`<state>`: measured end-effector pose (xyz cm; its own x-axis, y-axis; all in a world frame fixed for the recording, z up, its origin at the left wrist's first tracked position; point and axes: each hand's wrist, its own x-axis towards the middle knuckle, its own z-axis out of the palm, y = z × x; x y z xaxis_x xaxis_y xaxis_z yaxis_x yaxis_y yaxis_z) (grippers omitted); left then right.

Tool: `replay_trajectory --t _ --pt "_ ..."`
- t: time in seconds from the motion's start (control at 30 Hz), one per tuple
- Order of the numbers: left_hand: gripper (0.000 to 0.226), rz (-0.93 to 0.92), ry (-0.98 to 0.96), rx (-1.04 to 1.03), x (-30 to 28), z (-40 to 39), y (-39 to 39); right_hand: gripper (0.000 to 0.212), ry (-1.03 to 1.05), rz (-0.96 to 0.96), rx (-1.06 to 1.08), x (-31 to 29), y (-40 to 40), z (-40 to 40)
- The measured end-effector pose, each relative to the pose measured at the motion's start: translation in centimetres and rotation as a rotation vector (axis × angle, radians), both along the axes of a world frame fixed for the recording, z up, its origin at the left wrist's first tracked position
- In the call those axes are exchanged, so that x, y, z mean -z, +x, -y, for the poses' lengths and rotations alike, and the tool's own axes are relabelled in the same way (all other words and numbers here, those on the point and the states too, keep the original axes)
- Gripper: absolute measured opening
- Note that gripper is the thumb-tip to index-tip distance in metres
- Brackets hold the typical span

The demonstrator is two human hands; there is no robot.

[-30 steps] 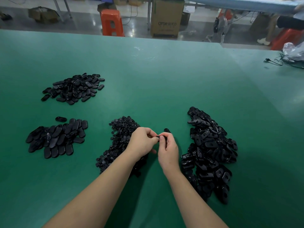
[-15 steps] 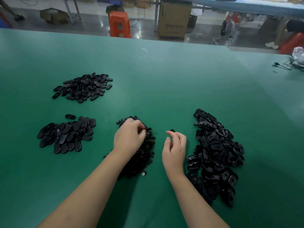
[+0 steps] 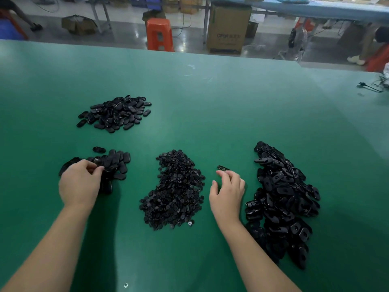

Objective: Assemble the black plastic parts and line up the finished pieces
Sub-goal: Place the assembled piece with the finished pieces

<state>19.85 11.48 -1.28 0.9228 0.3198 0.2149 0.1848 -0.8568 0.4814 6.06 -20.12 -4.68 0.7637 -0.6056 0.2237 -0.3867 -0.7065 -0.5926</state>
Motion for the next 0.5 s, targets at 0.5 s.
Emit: replay_trajectory --t 0.5 --pt "0.03 -0.15 0.132 0.7 0.7 9.7 -1.0 0.036 -0.025 -0.081 -0.013 0.2 0.4 -0.2"
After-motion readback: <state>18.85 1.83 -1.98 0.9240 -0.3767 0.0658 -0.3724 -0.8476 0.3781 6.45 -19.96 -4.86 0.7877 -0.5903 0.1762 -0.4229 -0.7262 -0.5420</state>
